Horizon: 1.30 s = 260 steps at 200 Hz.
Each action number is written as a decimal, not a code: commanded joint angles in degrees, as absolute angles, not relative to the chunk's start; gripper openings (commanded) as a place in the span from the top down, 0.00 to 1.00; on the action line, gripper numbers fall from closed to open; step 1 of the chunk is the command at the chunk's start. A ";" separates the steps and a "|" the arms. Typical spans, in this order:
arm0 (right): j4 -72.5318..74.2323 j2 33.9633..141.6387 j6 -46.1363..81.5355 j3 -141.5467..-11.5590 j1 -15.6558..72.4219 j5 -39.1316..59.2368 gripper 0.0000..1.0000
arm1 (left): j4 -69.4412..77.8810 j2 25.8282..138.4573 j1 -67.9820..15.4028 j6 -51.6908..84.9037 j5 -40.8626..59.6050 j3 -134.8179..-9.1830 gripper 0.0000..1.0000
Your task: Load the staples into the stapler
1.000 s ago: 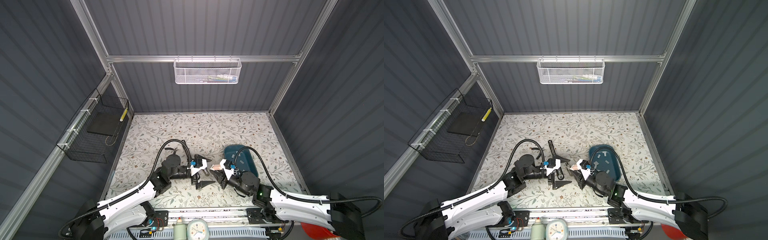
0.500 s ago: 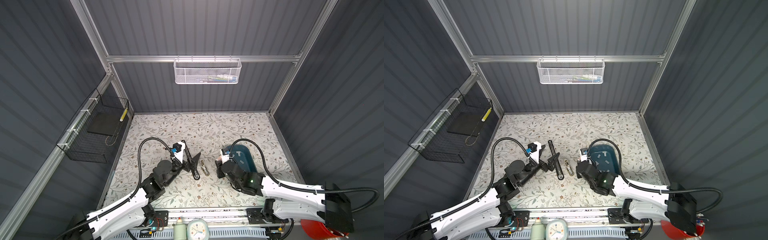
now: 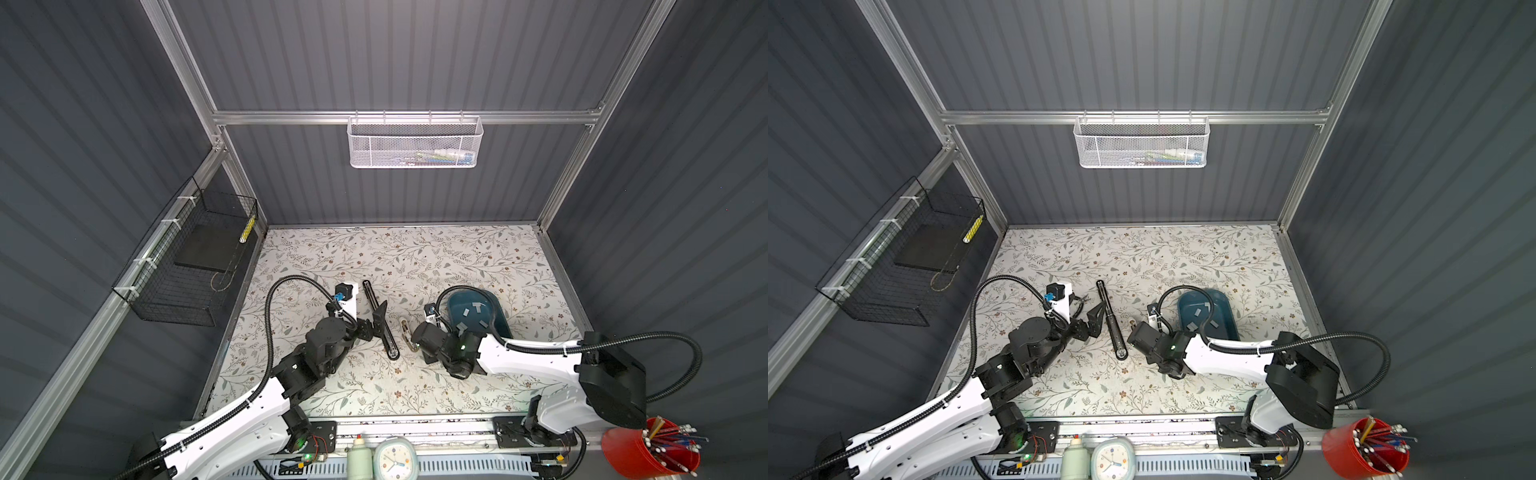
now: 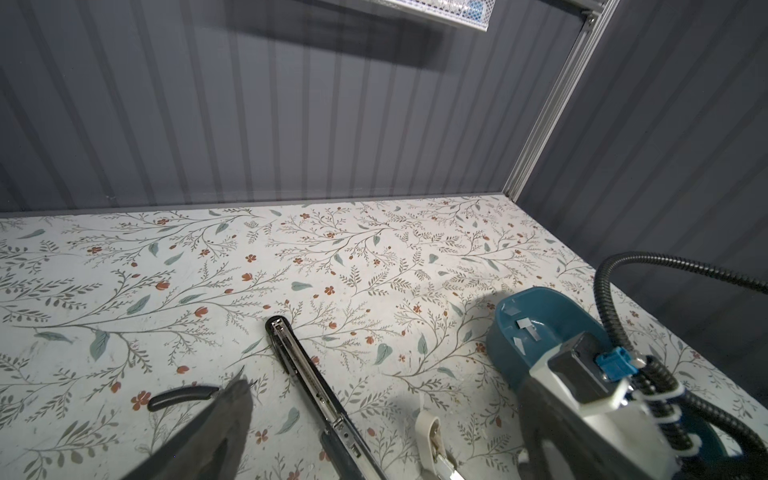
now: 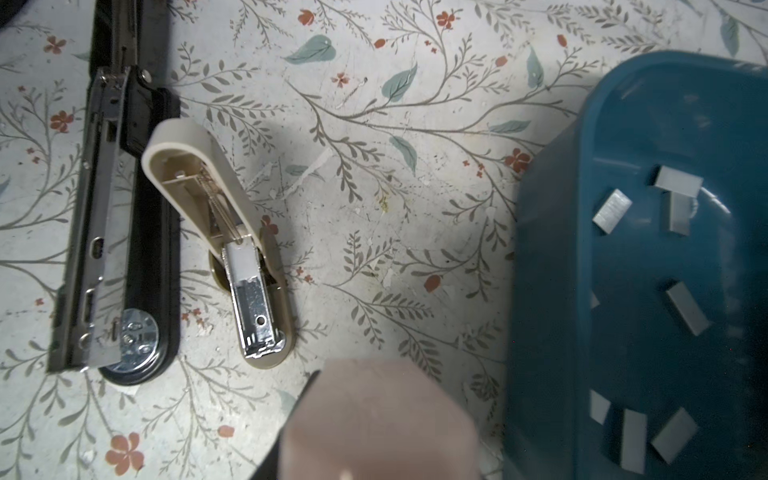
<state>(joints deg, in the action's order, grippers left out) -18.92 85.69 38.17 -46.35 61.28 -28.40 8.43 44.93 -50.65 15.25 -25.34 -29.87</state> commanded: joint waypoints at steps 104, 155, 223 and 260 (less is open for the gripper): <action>-14.38 96.05 34.21 -51.29 53.75 -20.12 0.90 | 8.26 42.15 -50.88 13.10 -23.91 -29.71 0.01; -13.54 97.68 33.71 -52.03 53.46 -18.66 0.83 | 8.72 41.65 -50.81 12.90 -23.73 -29.29 0.01; -13.29 98.66 34.01 -52.43 53.09 -17.90 0.60 | 8.71 40.28 -50.89 12.39 -24.62 -29.01 0.01; -13.01 99.02 34.28 -52.59 52.97 -17.87 0.53 | 8.46 39.84 -50.91 12.13 -25.61 -28.84 0.01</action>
